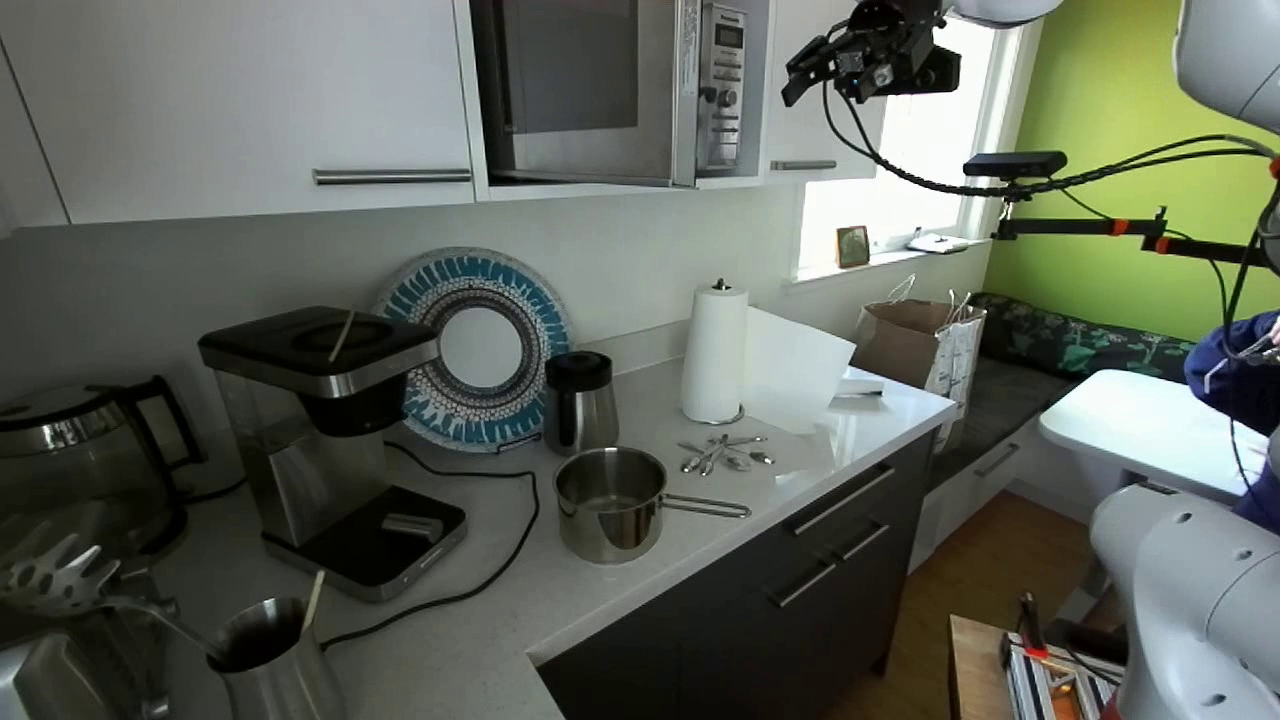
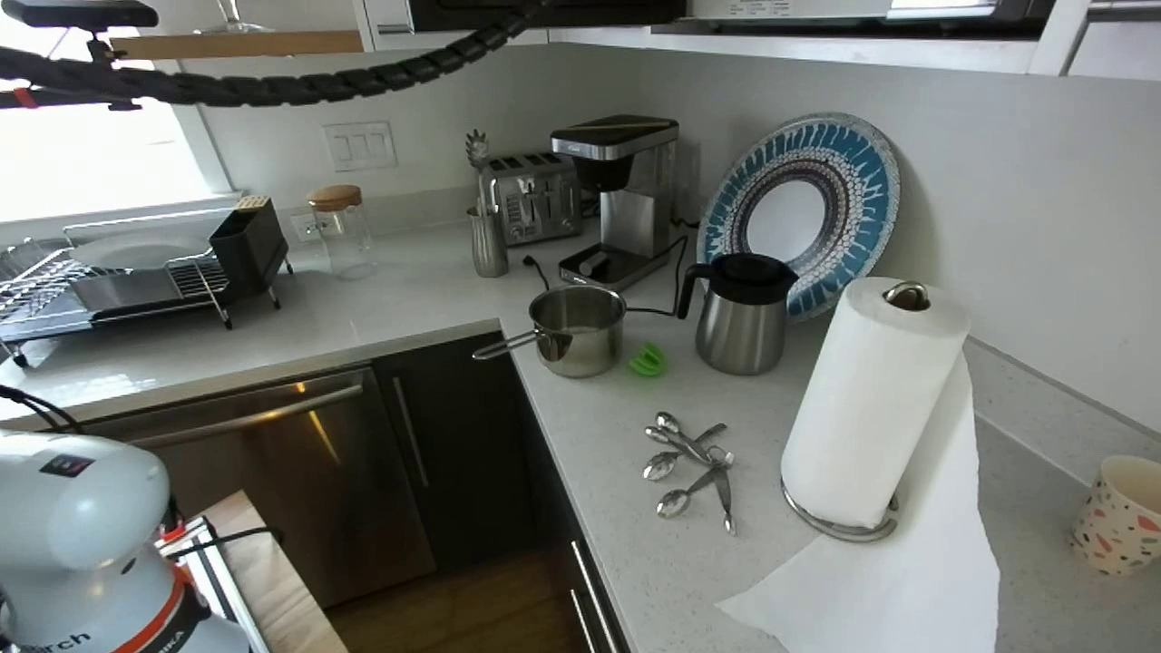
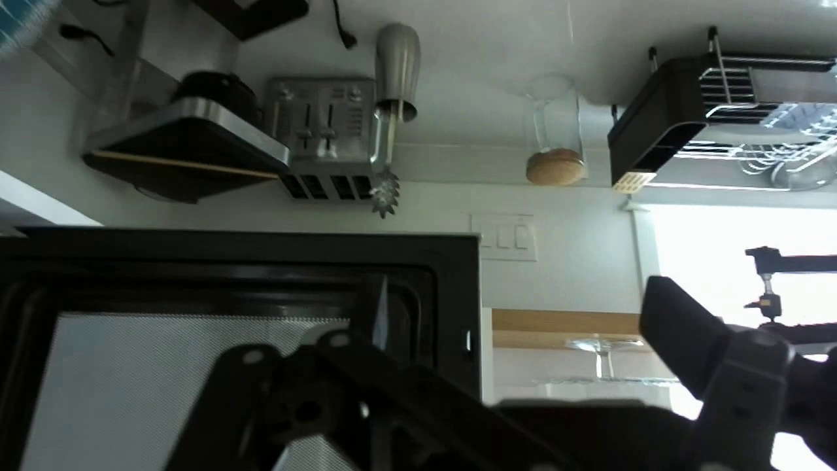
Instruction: Open the microwave completely
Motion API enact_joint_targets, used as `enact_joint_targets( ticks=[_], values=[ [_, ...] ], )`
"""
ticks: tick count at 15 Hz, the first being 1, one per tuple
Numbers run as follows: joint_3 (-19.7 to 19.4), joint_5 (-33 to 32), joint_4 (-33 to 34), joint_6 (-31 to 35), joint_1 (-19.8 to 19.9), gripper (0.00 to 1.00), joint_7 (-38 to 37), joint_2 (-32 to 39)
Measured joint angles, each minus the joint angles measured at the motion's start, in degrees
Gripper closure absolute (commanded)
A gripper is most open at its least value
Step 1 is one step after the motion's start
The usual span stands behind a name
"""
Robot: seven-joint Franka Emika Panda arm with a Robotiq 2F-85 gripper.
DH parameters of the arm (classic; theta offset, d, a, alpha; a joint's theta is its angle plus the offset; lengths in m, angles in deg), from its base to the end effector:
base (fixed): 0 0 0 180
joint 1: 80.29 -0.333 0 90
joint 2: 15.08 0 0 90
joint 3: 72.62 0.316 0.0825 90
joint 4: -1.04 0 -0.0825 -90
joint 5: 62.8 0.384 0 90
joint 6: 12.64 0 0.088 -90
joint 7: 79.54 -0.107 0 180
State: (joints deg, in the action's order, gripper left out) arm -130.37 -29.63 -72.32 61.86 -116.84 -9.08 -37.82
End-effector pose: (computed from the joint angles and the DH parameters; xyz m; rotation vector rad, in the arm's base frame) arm 0.3505 -0.2321 0.8480 -2.1415 -1.3031 -1.0805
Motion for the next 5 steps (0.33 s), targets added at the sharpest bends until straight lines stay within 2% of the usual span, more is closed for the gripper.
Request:
enact_joint_targets(
  ticks=[3,5],
  values=[
    [3.41,-3.28,-0.24,-0.43,9.95,0.00,-0.17,0.97],
    [5.60,-7.72,-0.50,-0.40,14.81,0.00,-1.13,0.89]
  ],
)
